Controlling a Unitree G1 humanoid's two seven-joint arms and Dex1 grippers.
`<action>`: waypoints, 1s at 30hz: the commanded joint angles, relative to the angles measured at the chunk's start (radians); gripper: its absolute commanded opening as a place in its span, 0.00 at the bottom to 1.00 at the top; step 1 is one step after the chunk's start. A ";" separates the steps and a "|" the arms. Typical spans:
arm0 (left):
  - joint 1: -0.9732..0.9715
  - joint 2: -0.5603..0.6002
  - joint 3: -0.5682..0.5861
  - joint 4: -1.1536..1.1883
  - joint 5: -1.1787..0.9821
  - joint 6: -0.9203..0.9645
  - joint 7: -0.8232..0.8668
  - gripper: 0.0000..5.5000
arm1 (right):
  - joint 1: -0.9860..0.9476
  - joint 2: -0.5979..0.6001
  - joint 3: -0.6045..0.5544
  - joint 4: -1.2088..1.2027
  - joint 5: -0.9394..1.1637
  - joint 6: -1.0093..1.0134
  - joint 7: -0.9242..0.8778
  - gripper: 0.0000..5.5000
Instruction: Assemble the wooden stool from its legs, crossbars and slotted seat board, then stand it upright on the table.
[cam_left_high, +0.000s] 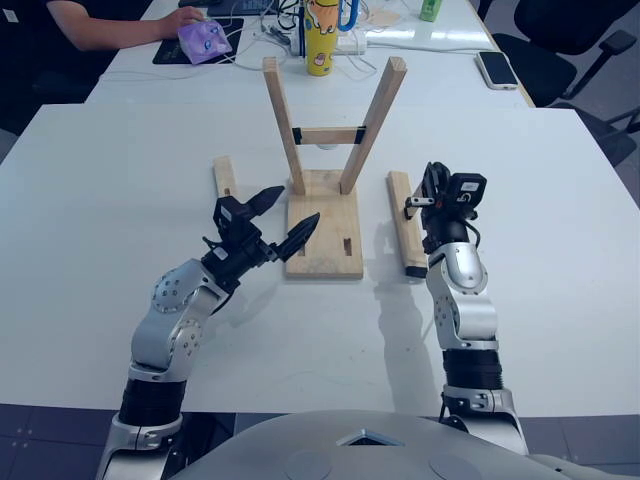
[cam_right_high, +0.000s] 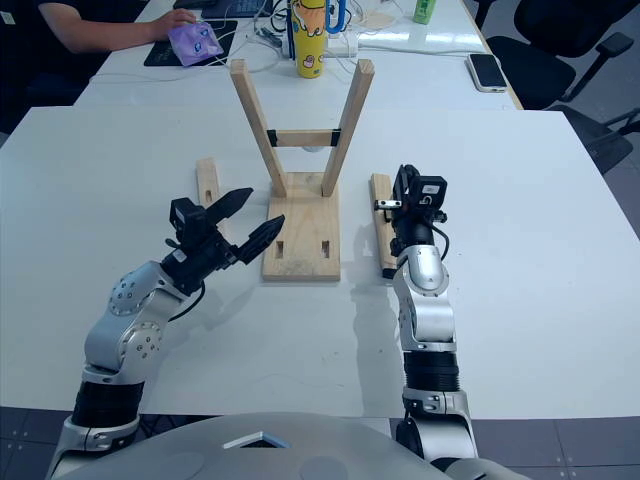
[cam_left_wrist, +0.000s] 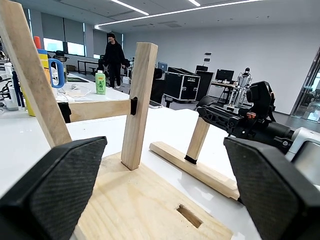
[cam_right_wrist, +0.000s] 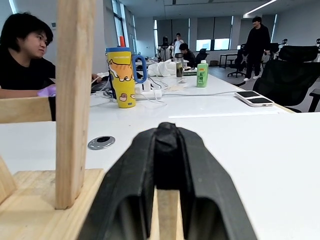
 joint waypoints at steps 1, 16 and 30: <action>0.003 -0.003 0.002 0.010 0.021 -0.012 0.006 0.79 | 0.021 0.000 -0.003 0.019 0.017 0.030 0.024 0.08; 0.040 -0.043 -0.001 0.016 0.036 -0.050 0.032 0.79 | -0.088 -0.052 -0.014 -0.118 0.037 0.089 0.080 0.22; 0.024 -0.091 -0.012 0.054 0.070 -0.109 0.054 0.79 | -0.540 -0.137 -0.106 -0.007 0.066 0.157 0.068 0.00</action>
